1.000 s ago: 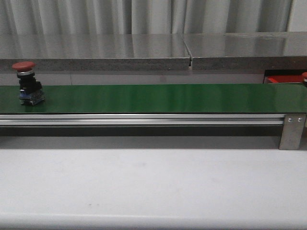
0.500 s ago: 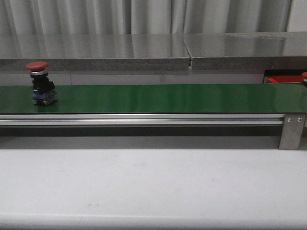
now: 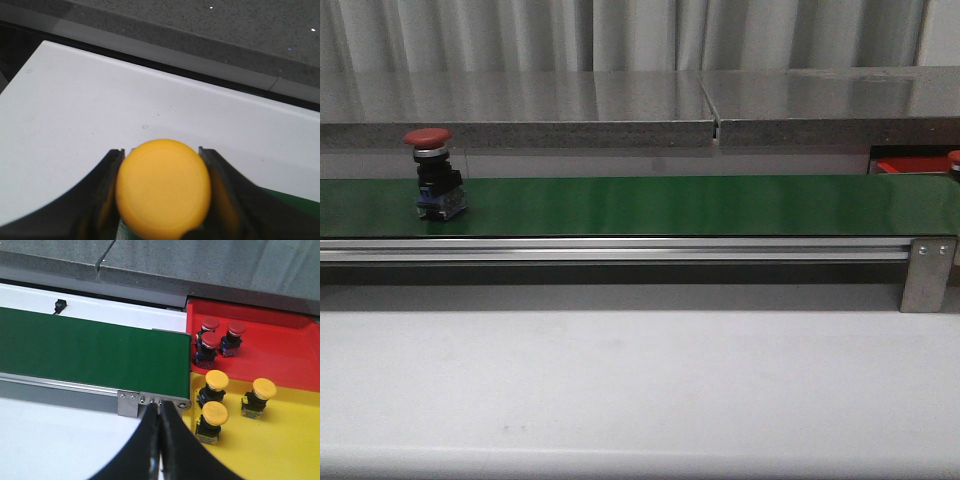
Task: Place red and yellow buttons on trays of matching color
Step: 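Grasp a yellow button from the table with the left gripper, then set the yellow button on the belt and open the left gripper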
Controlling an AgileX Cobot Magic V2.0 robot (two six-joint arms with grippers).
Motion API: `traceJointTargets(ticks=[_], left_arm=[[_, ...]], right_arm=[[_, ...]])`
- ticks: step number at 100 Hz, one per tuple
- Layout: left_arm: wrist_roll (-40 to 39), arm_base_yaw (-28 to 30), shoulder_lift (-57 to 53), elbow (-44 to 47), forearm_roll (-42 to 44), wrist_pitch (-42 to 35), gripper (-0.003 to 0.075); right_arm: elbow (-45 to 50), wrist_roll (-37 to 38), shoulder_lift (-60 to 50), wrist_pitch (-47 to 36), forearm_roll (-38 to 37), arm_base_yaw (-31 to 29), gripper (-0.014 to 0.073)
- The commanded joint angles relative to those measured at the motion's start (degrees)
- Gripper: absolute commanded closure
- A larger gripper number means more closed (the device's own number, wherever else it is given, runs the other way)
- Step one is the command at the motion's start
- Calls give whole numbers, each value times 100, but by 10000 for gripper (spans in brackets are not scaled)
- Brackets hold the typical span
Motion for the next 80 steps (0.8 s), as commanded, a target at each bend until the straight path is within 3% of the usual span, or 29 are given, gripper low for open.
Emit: traceJointTargets(ticks=[1,26,56,70,80], left_arm=[[-13,-135,-390,57,-123,-440,626],[-13,-362,-284,591,-123,-983,626],[-9,-349,233,753,151,-1036,601],[-9,-349,395,753,150,-1007,437],[-9,-349,395,753,129,-950,238]], right_arm=[[-149,-67,25,-433,53,-2,712],[-149,-67,25,-433,53,-2,712],[-149,-67,25,-433,53,-2,712],[-149,-67,25,-433,53,-2,712],[-149,-67,25,-433,53,-2,712]])
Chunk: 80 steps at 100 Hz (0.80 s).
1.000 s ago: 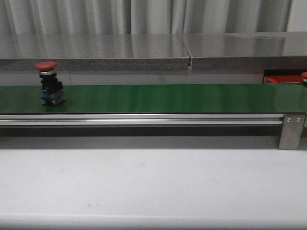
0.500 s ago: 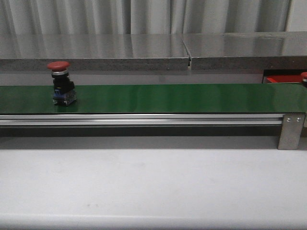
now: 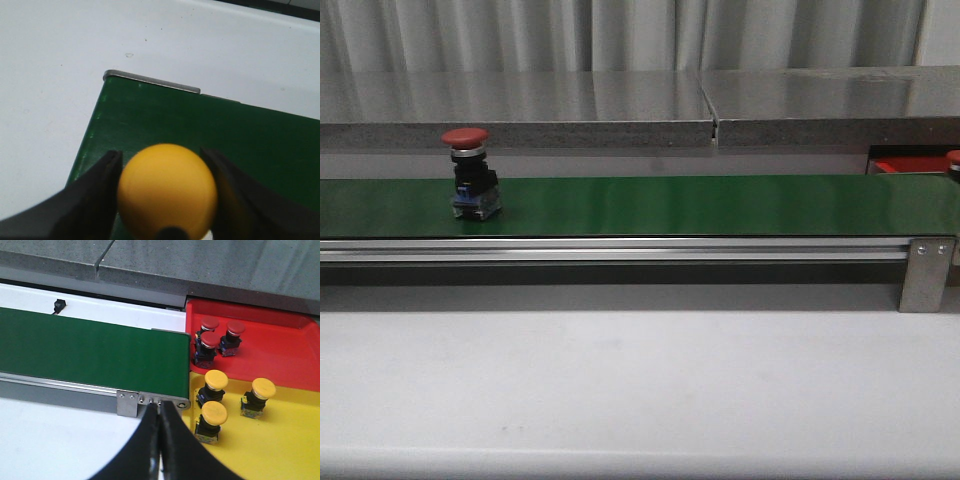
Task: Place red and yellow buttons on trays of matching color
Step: 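Set the yellow button on the belt and open the left gripper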
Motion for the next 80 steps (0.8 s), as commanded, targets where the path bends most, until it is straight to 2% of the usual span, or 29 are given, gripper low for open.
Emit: traceJointTargets(ticks=[1,7,12,39,55,60,67,80], left_arm=[[-13,-14,-235,-145,-32,-228,225],[-13,-27,-286,-145,-46,-241,140],[-13,-38,-349,-145,-118,-253,119],[-13,-265,-1108,-145,-156,-92,121],[-13,-430,-1719,-90,-182,320,136],[-13,-471,-1965,-5,-182,390,178],[-13,-543,-2284,137,-182,446,305],[-13,-707,-2910,523,-170,435,665]], right_arm=[[-149,-67,25,-433,53,-2,712],[-149,-67,25,-433,53,-2,712],[-149,-67,25,-433,53,-2,712],[-149,-67,25,-433,53,-2,712],[-149,-67,25,-433,53,-2,712],[-149,-67,25,-433,53,-2,712],[-149,-67,25,-433,53,-2,712],[-149,-67,25,-433,53,-2,712]])
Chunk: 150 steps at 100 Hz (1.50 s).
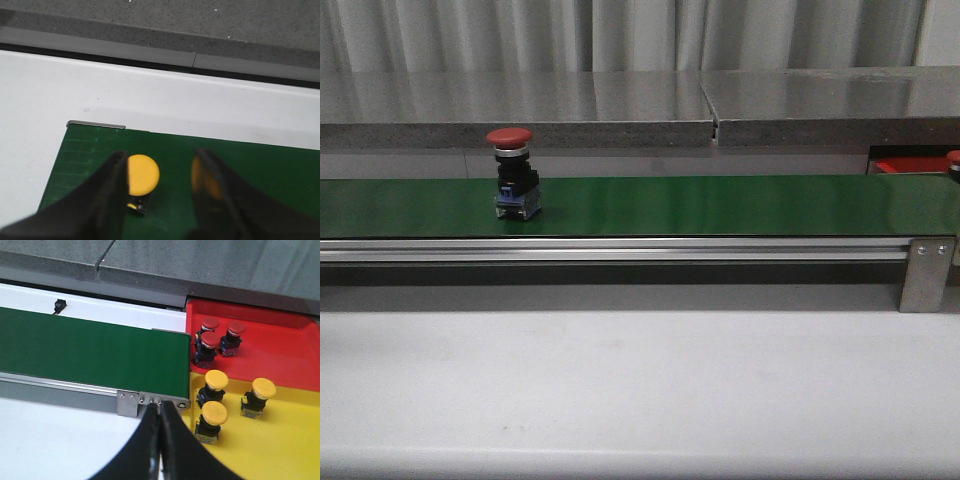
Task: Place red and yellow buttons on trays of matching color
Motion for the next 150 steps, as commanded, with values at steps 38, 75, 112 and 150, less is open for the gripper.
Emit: traceJointTargets(ticks=[38,75,112,150], left_arm=[[-13,-597,-2024,1191,-172,-266,741],[-1404,-1057,-3188,2177,995,-345,741],[-1394,-1136,-4637,3101,906,-349,741],[-1394,-1136,-5080,3309,919,-305,741]], right_arm=[[-149,-67,25,-433,53,-2,712],[-149,-67,25,-433,53,-2,712],[-149,-67,25,-433,53,-2,712],[-149,-67,25,-433,53,-2,712]])
